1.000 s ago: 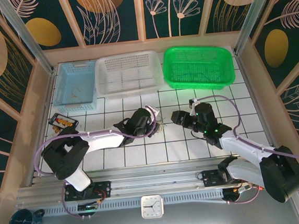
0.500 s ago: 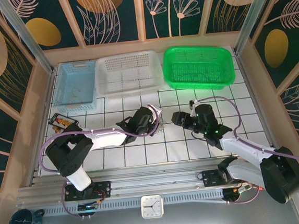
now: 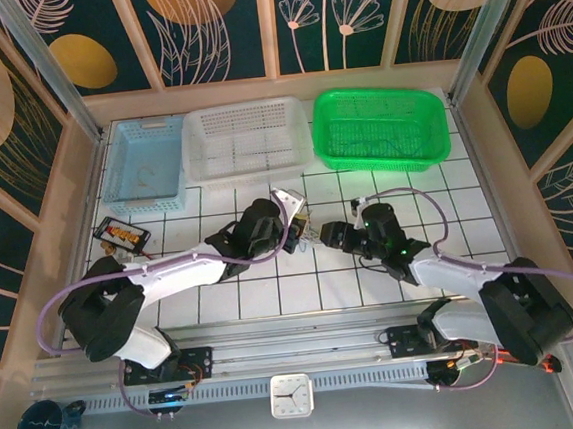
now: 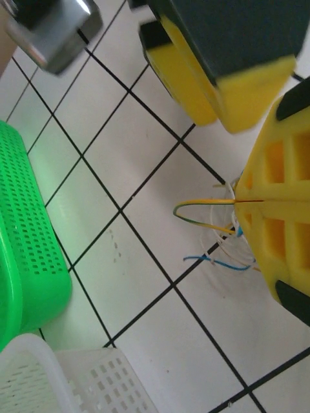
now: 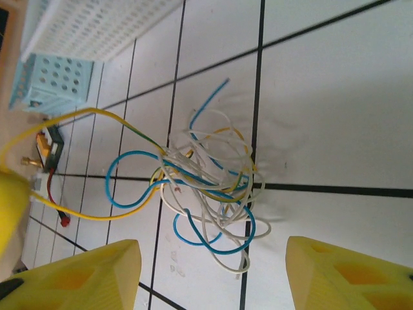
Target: Untangle the cables
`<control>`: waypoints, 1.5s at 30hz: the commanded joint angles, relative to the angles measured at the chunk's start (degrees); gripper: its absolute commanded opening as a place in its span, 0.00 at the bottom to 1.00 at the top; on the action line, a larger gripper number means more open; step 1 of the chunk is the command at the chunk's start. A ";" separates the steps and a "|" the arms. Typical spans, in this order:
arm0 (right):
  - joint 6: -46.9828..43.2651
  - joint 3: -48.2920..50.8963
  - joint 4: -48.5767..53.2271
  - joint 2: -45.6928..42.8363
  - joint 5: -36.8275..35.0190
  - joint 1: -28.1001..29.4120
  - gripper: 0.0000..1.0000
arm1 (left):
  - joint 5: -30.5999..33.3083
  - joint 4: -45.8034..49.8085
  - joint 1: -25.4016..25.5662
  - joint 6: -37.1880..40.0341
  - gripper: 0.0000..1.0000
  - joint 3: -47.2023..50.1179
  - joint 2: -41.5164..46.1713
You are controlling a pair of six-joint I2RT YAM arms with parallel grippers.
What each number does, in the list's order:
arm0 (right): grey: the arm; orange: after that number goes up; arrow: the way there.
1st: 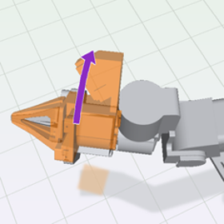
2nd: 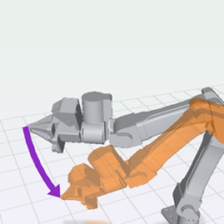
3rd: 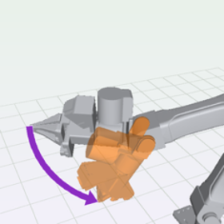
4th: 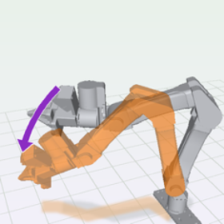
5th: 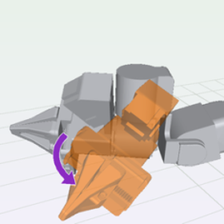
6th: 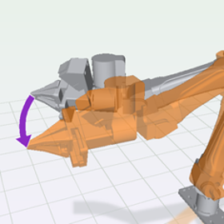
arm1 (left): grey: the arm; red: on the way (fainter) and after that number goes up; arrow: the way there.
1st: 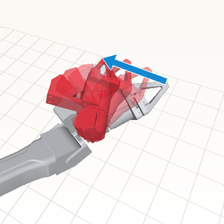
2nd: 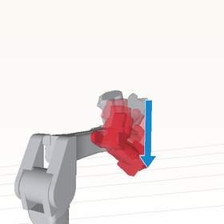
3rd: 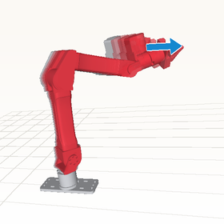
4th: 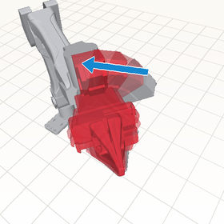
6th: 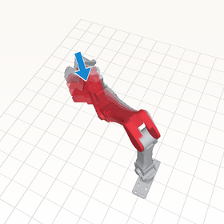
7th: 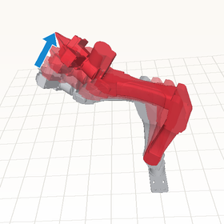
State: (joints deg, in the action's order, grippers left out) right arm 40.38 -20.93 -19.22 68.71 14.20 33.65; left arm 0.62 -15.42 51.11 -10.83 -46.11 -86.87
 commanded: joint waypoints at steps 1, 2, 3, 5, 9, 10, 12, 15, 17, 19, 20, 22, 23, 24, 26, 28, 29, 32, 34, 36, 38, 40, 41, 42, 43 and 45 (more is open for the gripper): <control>-0.83 -2.97 -4.86 2.92 0.48 1.41 0.61 | -2.23 -2.93 0.12 -2.94 0.00 1.73 1.25; -0.83 -3.36 -5.34 4.06 0.35 1.67 0.61 | -2.31 -3.32 0.07 -3.37 0.00 2.03 1.39; -0.85 -3.74 -5.99 5.38 0.22 1.71 0.61 | -2.34 -3.90 0.04 -3.92 0.00 2.37 1.57; -0.68 -4.19 -7.27 7.92 -0.40 1.69 0.61 | -2.66 -5.34 0.06 -5.13 0.00 3.09 2.16; 0.26 -4.91 -9.81 13.58 -1.43 1.55 0.61 | -3.40 -7.70 0.01 -7.05 0.00 4.04 3.95; 0.64 -4.79 -10.49 14.56 -1.60 1.59 0.60 | -3.31 -8.05 0.03 -7.30 0.00 4.19 4.44; 1.35 -4.41 -11.91 15.95 -2.17 1.57 0.60 | -3.09 -8.90 0.04 -7.72 0.00 4.61 5.42; 1.88 -3.95 -12.50 16.67 -3.16 1.58 0.60 | -2.49 -10.73 -0.01 -8.35 0.00 5.79 7.27; 1.84 -3.70 -12.34 16.86 -3.47 1.43 0.60 | -1.74 -12.77 0.04 -8.93 0.00 6.93 8.44; 1.98 -3.60 -12.06 16.89 -3.32 1.34 0.60 | -1.31 -14.59 0.03 -9.13 0.00 8.05 9.31; 1.86 -3.54 -11.90 16.59 -3.17 1.32 0.60 | -1.25 -15.34 0.00 -9.16 0.00 8.52 9.54; 1.65 -3.57 -11.01 15.54 -3.03 1.33 0.60 | -1.02 -16.37 -0.01 -9.21 0.00 9.17 9.75; 1.47 -3.58 -10.31 14.76 -3.03 1.26 0.60 | -1.05 -16.95 -0.04 -9.18 0.00 9.64 9.93; 1.22 -3.59 -9.57 13.56 -3.03 1.17 0.59 | -1.07 -17.72 0.00 -9.10 0.00 10.21 9.97; 0.67 -3.61 -7.75 11.02 -3.40 0.82 0.59 | -1.11 -18.65 0.03 -9.19 0.00 11.11 10.19; -0.12 -3.73 -5.65 8.18 -3.94 0.31 0.60 | -1.30 -19.01 0.04 -9.18 0.00 11.49 10.32; -0.49 -3.77 -4.50 6.59 -4.16 0.06 0.59 | -1.58 -19.19 0.03 -9.11 0.00 11.57 10.41; -1.39 -4.07 -2.12 2.51 -4.11 -0.63 0.60 | -2.20 -19.91 0.03 -9.09 0.00 11.83 10.91; -2.03 -4.59 -1.14 0.25 -3.43 -0.86 0.60 | -2.81 -20.33 -0.08 -9.00 0.00 11.65 11.48; -2.92 -5.54 -0.48 -1.47 -2.41 -0.87 0.60 | -3.20 -20.40 0.03 -8.86 0.00 11.31 11.89; -3.37 -6.58 0.05 -2.22 -1.60 -0.81 0.61 | -3.44 -19.94 0.00 -8.66 0.00 10.80 12.16; -3.38 -7.23 -0.33 -2.47 -0.66 -0.78 0.61 | -3.93 -19.52 -0.05 -8.55 0.00 10.26 12.33; -3.23 -7.41 -0.97 -2.51 0.04 -0.61 0.62 | -4.24 -19.40 0.04 -8.64 0.00 10.03 12.42; -3.20 -7.54 -1.58 -2.35 0.65 -0.52 0.62 | -4.35 -19.23 0.04 -8.67 0.00 9.82 12.67; -3.12 -7.73 -1.92 -2.26 0.89 -0.22 0.62 | -4.42 -19.13 0.03 -8.73 0.00 9.63 12.74; -2.95 -8.05 -2.48 -1.72 0.82 0.27 0.62 | -4.69 -18.95 0.04 -8.82 0.00 9.28 13.02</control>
State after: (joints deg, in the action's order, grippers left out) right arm 38.22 -27.03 -20.73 67.26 13.63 33.26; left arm -2.63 -32.99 51.11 -19.22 -34.92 -75.22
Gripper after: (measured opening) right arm 0.618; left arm 0.043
